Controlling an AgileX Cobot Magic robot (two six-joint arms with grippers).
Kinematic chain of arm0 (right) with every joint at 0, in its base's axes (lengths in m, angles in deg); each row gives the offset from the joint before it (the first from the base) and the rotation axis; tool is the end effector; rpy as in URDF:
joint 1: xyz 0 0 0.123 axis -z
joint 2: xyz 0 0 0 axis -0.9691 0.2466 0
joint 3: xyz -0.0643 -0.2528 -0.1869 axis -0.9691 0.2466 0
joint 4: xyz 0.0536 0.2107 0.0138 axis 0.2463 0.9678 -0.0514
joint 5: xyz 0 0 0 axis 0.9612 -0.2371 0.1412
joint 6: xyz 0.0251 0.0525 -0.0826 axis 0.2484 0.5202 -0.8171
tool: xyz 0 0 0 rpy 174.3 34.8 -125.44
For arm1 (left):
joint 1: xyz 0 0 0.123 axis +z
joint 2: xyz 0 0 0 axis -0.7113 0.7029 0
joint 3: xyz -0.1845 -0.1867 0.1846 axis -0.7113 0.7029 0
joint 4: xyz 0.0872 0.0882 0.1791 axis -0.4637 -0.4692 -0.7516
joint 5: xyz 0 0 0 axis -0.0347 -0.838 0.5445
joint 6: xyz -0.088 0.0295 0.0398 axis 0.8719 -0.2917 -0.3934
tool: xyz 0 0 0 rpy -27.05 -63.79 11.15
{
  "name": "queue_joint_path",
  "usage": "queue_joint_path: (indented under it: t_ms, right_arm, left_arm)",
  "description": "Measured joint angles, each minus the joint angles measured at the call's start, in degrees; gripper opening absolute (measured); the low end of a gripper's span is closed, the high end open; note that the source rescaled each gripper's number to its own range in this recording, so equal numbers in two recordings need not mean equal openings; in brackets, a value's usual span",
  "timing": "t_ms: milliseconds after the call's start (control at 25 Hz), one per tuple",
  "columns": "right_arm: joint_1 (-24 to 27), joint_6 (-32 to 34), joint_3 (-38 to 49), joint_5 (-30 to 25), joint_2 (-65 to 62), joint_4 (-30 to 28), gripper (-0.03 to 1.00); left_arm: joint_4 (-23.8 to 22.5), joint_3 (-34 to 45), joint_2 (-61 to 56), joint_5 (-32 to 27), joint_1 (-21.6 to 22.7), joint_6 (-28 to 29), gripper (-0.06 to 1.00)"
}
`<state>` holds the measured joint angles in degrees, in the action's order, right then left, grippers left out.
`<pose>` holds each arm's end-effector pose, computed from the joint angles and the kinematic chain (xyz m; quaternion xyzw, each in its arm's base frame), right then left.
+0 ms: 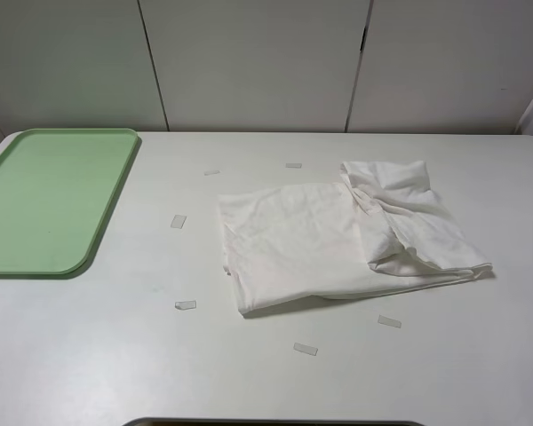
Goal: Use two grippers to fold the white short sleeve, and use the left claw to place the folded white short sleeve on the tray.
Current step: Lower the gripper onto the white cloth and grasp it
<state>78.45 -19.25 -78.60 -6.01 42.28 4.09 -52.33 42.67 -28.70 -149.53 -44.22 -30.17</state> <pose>-0.0607 -0.0032 0.2570 0.0432 0.8431 -0.0337 0.5350 -0.0648 -0.0064 0.2579 0.0412 0.8485 0.0061 0.5276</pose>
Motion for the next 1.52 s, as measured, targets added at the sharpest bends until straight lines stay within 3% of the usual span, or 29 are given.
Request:
queue_joint_path:
  t_ms: [1520]
  right_arm:
    - [0.0,0.8,0.0,0.0,0.0,-0.4,1.0]
  left_arm:
    - [0.2,0.0,0.0,0.0,0.0,0.1,0.97]
